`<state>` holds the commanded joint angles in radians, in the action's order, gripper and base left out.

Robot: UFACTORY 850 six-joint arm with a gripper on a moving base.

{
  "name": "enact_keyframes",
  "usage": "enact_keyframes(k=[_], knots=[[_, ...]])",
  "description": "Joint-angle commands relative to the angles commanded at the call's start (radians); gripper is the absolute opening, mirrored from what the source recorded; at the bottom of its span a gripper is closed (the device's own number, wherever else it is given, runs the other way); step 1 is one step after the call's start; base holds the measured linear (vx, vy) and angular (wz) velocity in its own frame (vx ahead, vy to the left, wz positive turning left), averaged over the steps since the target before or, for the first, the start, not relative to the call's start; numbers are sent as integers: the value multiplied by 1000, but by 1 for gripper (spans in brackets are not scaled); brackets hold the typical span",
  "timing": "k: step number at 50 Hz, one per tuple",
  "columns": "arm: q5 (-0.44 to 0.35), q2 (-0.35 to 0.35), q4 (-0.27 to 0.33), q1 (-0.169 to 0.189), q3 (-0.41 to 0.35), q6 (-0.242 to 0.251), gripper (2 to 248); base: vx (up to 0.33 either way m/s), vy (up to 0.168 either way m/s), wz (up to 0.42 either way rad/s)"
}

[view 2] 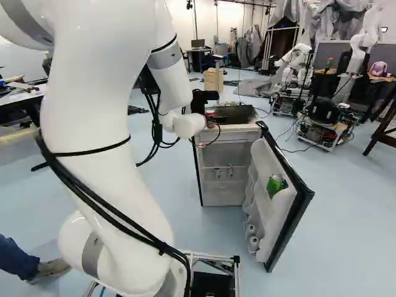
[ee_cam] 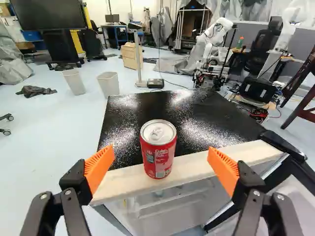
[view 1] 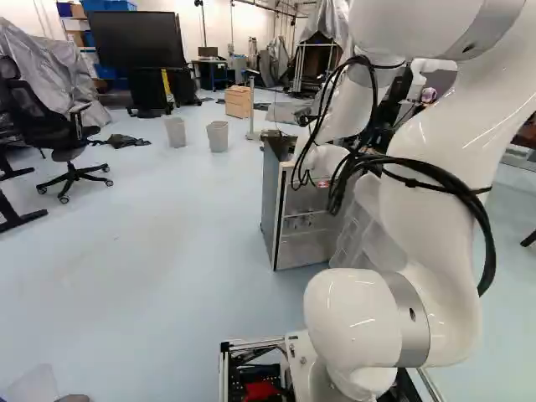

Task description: Grab a drink from the fridge

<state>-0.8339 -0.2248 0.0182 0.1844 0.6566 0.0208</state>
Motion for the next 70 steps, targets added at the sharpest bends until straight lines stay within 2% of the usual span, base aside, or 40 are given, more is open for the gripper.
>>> enact_keyframes(k=[28,56,70], knots=[[0,70,-6,81,-79,0,247,0,0,0],[8,77,-55,176,-87,0,247,0,0,0],[15,79,-60,223,-82,0,247,0,0,0]])
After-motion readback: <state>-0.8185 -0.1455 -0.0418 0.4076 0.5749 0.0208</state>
